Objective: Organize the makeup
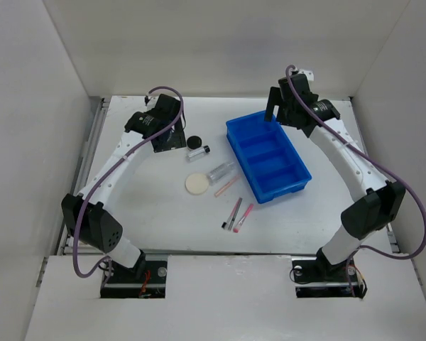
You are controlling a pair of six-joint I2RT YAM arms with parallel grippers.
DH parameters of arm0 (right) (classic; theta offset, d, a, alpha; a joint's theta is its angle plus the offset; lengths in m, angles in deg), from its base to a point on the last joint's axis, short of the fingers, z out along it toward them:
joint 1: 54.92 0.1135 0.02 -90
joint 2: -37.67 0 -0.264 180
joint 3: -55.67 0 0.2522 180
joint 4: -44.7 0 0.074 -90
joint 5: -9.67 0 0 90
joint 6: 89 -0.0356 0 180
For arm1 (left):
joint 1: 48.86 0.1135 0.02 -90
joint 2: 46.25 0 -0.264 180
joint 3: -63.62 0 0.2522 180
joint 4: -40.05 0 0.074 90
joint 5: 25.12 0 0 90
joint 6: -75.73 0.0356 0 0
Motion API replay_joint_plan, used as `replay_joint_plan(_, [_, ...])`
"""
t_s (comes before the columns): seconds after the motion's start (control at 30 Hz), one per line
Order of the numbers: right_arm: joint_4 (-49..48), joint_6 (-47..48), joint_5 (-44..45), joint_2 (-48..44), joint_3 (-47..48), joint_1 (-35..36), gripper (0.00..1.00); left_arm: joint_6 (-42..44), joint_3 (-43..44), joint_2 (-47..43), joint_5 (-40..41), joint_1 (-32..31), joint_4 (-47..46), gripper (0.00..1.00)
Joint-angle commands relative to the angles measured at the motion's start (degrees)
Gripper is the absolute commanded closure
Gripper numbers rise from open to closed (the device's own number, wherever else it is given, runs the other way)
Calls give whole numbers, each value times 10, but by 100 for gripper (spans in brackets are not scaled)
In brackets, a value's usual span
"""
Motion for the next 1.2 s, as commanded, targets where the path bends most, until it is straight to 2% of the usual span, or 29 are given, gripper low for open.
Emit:
replay_joint_plan(0.0, [-14,-17,15,-9,9,-1,0,-13,4,-28,3,1,-2,0])
replay_joint_plan(0.17, [-14,-17,21,-14,3,-1,0,-25,4,-17,14,1,3,0])
replay_joint_plan(0.37, [-47,-10,0,-46,-46,-1,0,-113,-47,-1,43,7,-21,0])
replay_joint_plan(0.43, [-52,-9,-7,-54,-52,-1,0,-189,-47,22,75,15,-1,0])
replay_joint_plan(0.5, [-52,-9,-13,-59,-57,-1,0,-258,-47,48,85,46,24,5])
replay_joint_plan(0.53, [-52,-9,-13,-59,-57,-1,0,-321,-47,56,85,58,44,7])
replay_joint_plan(0.67, [-52,1,-24,-65,-64,-1,0,-387,-41,97,53,133,75,9])
replay_joint_plan(0.77, [-52,15,-36,-65,-64,-1,0,-403,-41,110,53,173,64,9])
replay_joint_plan(0.9, [-47,41,-62,-70,-64,-1,0,-403,-69,116,47,229,28,20])
replay_joint_plan(1.03, [-41,58,-90,-75,-58,-1,0,-403,-97,134,23,295,-6,20])
replay_joint_plan(1.17, [-30,58,-90,-75,-45,-1,0,-397,-102,148,25,333,-22,15])
